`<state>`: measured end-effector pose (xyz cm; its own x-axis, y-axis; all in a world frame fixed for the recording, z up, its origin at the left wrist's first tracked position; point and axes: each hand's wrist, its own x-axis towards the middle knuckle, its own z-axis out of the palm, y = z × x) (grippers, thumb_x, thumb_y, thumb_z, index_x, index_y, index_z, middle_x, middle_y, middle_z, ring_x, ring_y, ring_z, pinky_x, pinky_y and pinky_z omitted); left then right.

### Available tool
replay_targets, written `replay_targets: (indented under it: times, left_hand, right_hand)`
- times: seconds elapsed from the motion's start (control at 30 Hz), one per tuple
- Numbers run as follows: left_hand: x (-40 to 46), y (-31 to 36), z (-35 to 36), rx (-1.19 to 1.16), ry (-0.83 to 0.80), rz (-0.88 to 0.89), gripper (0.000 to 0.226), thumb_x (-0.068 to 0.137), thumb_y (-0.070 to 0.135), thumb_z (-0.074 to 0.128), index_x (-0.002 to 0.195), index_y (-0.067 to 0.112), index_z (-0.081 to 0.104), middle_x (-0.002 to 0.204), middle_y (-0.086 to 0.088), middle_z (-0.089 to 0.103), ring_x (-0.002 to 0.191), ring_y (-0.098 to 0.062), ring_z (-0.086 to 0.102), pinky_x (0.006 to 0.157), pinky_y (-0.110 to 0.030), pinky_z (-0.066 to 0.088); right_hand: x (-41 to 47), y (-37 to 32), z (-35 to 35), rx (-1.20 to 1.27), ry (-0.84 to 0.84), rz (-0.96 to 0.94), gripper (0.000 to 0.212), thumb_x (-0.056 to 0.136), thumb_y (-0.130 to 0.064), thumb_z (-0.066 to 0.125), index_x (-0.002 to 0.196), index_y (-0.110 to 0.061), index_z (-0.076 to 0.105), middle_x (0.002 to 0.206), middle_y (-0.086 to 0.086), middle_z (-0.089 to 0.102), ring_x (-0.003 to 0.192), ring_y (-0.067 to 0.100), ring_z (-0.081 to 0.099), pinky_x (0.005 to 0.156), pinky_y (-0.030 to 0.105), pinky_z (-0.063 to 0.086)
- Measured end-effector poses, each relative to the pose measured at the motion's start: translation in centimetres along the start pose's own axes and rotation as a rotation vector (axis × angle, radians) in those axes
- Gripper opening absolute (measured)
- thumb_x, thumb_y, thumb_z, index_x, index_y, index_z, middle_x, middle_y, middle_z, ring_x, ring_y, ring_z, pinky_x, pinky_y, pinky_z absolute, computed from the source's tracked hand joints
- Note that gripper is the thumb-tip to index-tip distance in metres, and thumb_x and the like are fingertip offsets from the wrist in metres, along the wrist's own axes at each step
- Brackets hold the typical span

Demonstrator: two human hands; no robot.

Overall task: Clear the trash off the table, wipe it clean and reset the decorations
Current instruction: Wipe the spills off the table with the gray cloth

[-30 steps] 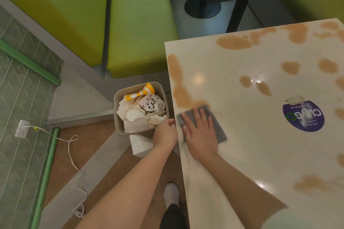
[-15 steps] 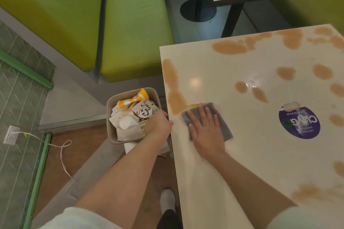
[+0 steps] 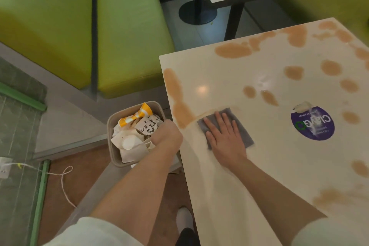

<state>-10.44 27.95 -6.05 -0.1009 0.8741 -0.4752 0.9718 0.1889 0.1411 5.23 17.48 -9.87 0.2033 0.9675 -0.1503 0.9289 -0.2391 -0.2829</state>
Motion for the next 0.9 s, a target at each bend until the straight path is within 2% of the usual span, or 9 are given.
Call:
replay_targets:
  times: [0.17,0.3,0.37,0.47,0.53,0.63,0.77,0.8,0.9]
  left_hand:
    - [0.5,-1.4,0.6,-0.133,-0.060,-0.024,0.031,0.074,0.029,0.066,0.104,0.022,0.065,0.090,0.001,0.070,0.086,-0.022,0.067,0.074,-0.034,0.052]
    - [-0.1,-2.2,0.4,-0.266,-0.030,-0.017,0.026,0.078,0.035,0.070,0.100,0.030,0.057,0.087,0.005,0.069,0.084,-0.019,0.066,0.072,-0.032,0.049]
    - [-0.3,-2.3,0.3,-0.297,-0.026,-0.018,0.026,0.080,0.035,0.070,0.101,0.029,0.056,0.090,0.006,0.068,0.085,-0.018,0.067,0.071,-0.031,0.049]
    - [-0.4,-2.2,0.3,-0.339,-0.029,-0.025,0.026,0.078,0.034,0.072,0.099,0.030,0.057,0.091,0.008,0.067,0.083,-0.018,0.068,0.079,-0.036,0.054]
    - [-0.3,-2.2,0.2,-0.362,-0.029,-0.046,0.024,0.078,0.032,0.072,0.096,0.031,0.056,0.092,0.008,0.066,0.084,-0.018,0.068,0.081,-0.038,0.055]
    - [-0.4,-2.2,0.2,-0.386,-0.034,-0.051,0.021,0.077,0.030,0.071,0.093,0.030,0.056,0.094,0.007,0.067,0.085,-0.019,0.069,0.082,-0.038,0.054]
    - [-0.5,-2.2,0.4,-0.386,0.000,-0.049,0.019,0.079,0.028,0.071,0.092,0.030,0.057,0.093,0.007,0.066,0.084,-0.020,0.069,0.080,-0.038,0.055]
    - [-0.5,-2.2,0.5,-0.387,-0.001,-0.043,0.020,0.079,0.028,0.071,0.093,0.030,0.057,0.091,0.007,0.066,0.083,-0.019,0.068,0.080,-0.038,0.055]
    - [-0.3,-2.3,0.3,-0.394,-0.038,-0.043,0.021,0.079,0.029,0.072,0.094,0.029,0.057,0.085,0.006,0.068,0.081,-0.017,0.068,0.080,-0.037,0.055]
  right_hand:
    - [-0.3,3.0,-0.4,-0.015,0.093,0.238,0.057,0.101,-0.046,0.007,0.156,-0.031,0.008,0.164,-0.001,-0.001,0.151,0.017,-0.006,0.121,0.037,-0.009]
    - [-3.2,-2.6,1.8,0.000,0.137,0.268,0.064,0.099,-0.043,0.016,0.152,-0.012,0.029,0.159,0.010,0.025,0.148,0.027,0.021,0.119,0.043,0.009]
    - [-3.4,-4.1,2.3,-0.005,0.093,0.170,0.063,0.100,-0.043,0.013,0.154,-0.014,0.026,0.161,0.008,0.021,0.150,0.024,0.015,0.119,0.042,0.007]
    - [-0.9,-2.2,1.3,-0.017,0.018,0.010,0.065,0.094,-0.051,-0.004,0.154,-0.025,-0.001,0.163,-0.004,-0.005,0.149,0.013,-0.012,0.119,0.034,-0.012]
    - [1.1,0.1,0.4,-0.032,-0.004,-0.015,0.068,0.090,-0.054,-0.010,0.153,-0.027,-0.007,0.163,-0.007,-0.010,0.148,0.009,-0.017,0.118,0.030,-0.018]
    - [1.8,2.3,-0.5,-0.024,0.000,0.110,0.074,0.088,-0.052,-0.012,0.156,-0.024,-0.001,0.164,-0.004,-0.007,0.149,0.013,-0.012,0.119,0.033,-0.014]
    - [-2.6,-0.1,1.0,-0.017,0.138,0.150,0.060,0.099,-0.041,0.015,0.153,-0.018,0.027,0.160,0.008,0.023,0.148,0.026,0.019,0.119,0.044,0.009]
    - [-3.9,-0.9,1.5,-0.010,0.133,0.105,0.056,0.101,-0.040,0.016,0.153,-0.023,0.027,0.161,0.007,0.022,0.149,0.026,0.017,0.118,0.044,0.010]
    - [-5.1,-1.2,1.6,-0.004,0.035,-0.023,0.054,0.101,-0.047,0.006,0.154,-0.040,0.011,0.163,-0.006,-0.004,0.150,0.014,-0.010,0.121,0.040,-0.002]
